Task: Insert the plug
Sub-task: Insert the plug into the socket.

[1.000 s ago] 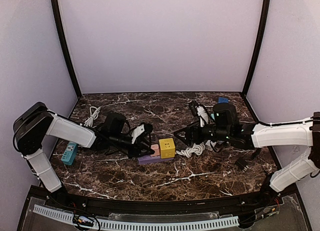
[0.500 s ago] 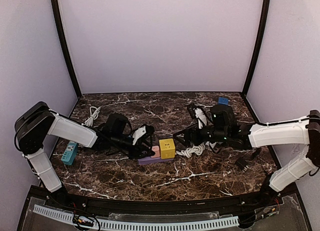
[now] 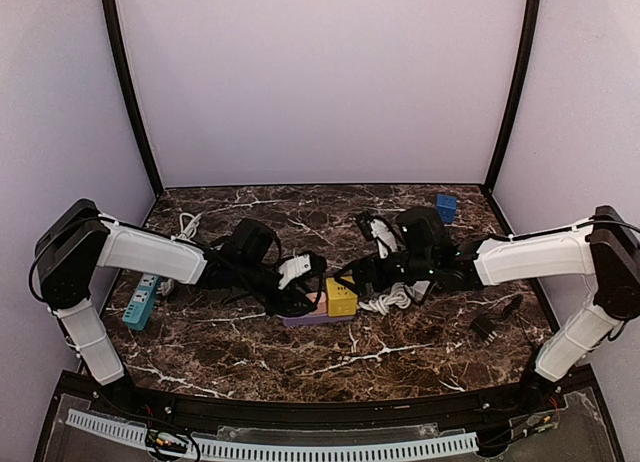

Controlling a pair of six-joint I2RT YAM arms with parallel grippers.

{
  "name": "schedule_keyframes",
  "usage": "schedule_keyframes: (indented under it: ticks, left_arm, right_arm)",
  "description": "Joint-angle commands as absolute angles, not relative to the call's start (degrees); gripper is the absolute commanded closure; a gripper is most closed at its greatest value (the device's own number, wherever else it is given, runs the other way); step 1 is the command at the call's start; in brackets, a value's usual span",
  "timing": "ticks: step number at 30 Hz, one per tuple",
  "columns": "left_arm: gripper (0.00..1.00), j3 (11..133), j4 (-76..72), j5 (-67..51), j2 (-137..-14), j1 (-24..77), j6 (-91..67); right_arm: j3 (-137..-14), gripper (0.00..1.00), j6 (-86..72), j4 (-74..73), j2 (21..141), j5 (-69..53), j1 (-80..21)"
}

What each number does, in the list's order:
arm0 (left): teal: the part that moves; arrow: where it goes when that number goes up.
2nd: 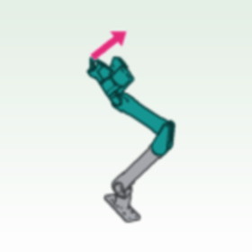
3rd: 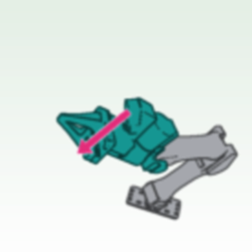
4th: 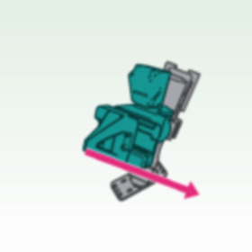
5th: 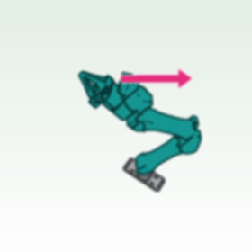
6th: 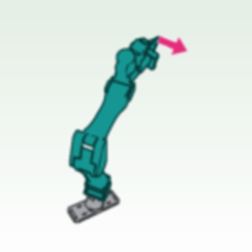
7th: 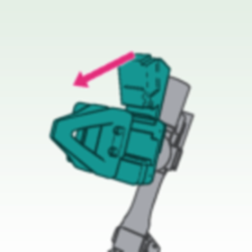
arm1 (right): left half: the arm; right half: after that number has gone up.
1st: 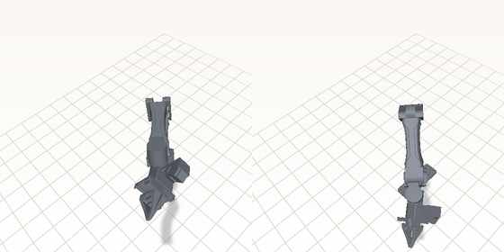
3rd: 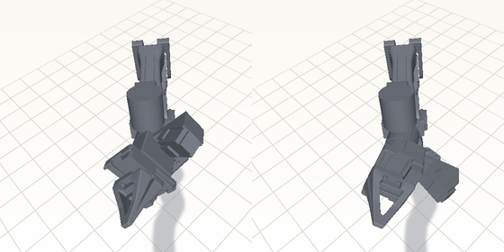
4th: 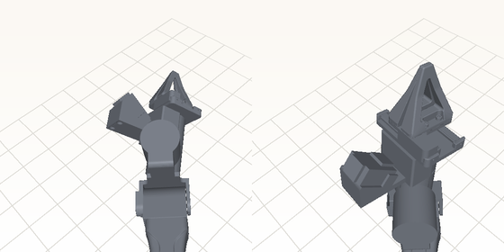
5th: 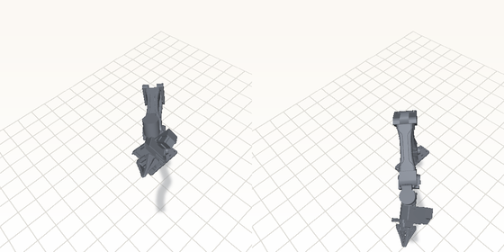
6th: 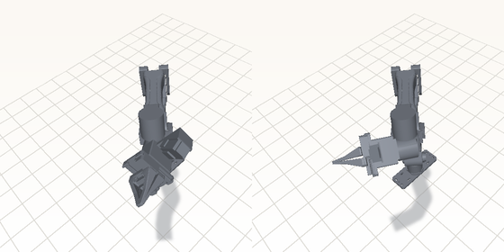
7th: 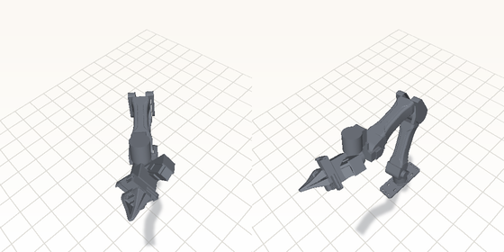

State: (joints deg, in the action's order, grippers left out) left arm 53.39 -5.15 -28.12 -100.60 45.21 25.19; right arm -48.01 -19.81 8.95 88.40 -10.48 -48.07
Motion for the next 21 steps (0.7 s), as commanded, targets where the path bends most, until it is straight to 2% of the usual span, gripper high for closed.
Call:
schedule_keyframes:
  ticks: [1, 12, 16, 17, 18, 19, 20, 21]
  left_arm:
    - [0.99, 53.9, 10.9, -21.1, -106.9, 47.4, 28.5]
    - [0.99, 64.7, 27.8, -13.8, -110.9, 49.2, 27.2]
    - [0.99, 65.9, 27.2, -21.2, -108.8, 49.3, 26.6]
    - [0.96, 66.2, 25.5, -22.8, -108.4, 49.3, 25.6]
    - [0.77, 67.2, 24.8, -23.2, -107.9, 49.4, 25.1]
    - [0.68, 67.8, 23.7, -23.5, -107.8, 49.4, 24.5]
    - [0.53, 69.2, 23.4, -23.6, -107.7, 49.4, 24.4]
    - [0.48, 69.7, 22.9, -23.5, -107.6, 49.3, 24.2]
  right_arm:
    - [-50.0, 0.07, -19.0, 7.5, 88.4, -9.9, -48.5]
    - [-49.4, 0.06, -18.5, 4.8, 85.1, -6.6, -48.5]
    - [-48.1, 0.05, -17.3, 6.1, 83.6, -7.0, -48.5]
    - [-48.0, 0.05, -16.6, 6.1, 83.3, -7.3, -48.4]
    - [-48.0, 0.04, -16.0, 6.0, 83.0, -7.3, -48.4]
    - [-47.8, 0.04, -15.4, 6.0, 82.6, -7.4, -48.4]
    - [-47.6, 0.04, -15.0, 6.1, 82.1, -7.4, -48.4]
    - [-47.5, 0.04, -14.8, 6.1, 81.7, -7.4, -48.4]
